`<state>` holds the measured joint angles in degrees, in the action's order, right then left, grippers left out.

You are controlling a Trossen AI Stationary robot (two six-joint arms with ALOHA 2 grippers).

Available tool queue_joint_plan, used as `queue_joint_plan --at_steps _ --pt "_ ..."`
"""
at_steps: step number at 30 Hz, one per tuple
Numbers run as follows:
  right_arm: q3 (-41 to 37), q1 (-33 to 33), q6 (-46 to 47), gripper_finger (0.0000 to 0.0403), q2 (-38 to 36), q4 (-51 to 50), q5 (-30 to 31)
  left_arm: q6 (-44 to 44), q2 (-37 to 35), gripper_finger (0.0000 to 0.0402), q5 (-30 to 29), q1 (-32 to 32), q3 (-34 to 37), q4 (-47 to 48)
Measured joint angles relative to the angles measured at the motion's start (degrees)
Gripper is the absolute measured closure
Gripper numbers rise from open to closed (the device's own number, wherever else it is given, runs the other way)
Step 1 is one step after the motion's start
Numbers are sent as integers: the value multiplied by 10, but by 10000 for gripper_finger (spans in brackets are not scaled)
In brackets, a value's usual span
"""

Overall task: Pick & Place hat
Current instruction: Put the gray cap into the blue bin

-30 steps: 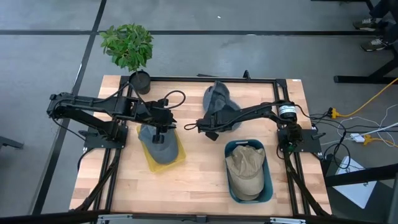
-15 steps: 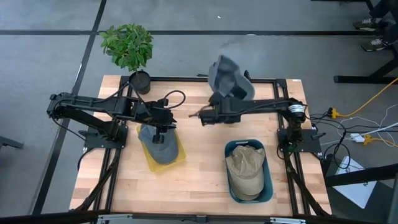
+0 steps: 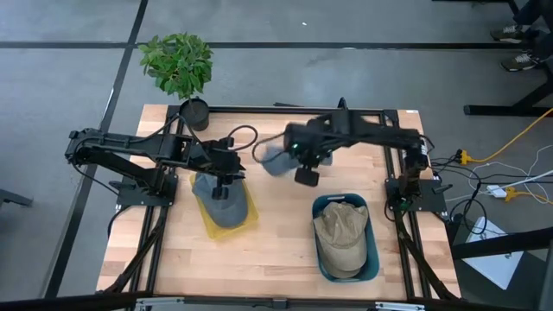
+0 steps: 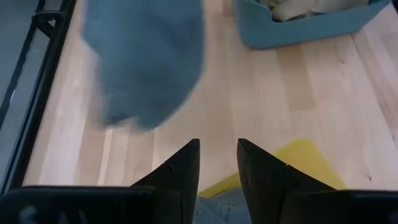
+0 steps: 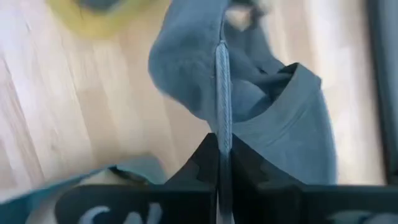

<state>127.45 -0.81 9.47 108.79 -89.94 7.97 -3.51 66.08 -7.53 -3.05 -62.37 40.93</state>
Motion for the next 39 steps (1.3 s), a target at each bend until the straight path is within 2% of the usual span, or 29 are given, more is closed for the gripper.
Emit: queue_joint_plan --at_steps 4,8,11,14,18,22,27,29,32,37,39 --pt "71 -14 37 390 -16 0 1 21 0 296 1 0 0 -17" --pt "61 -40 112 390 -61 27 30 28 0 295 -10 0 0 -61" --pt "61 -57 145 390 -84 28 33 9 0 293 -63 0 0 -118" --pt "61 -64 152 390 -100 52 31 -51 0 286 -118 -1 0 -182" --pt "61 -69 149 389 -111 74 28 -140 5 266 -153 -3 0 -254" --pt "61 -69 139 382 -115 76 26 -193 17 235 -185 8 0 -279" --pt "60 -69 121 385 -115 85 24 -203 26 186 -297 37 0 -279" --pt "60 -69 113 385 -115 98 23 -203 27 165 -318 54 0 -282" --pt "60 -69 103 382 -115 110 22 -188 30 135 -297 80 0 -298" --pt "60 -69 94 385 -115 120 1 -167 30 102 -144 123 0 -318" --pt "60 -69 93 385 -115 127 -1 -154 34 100 -120 135 0 -343"
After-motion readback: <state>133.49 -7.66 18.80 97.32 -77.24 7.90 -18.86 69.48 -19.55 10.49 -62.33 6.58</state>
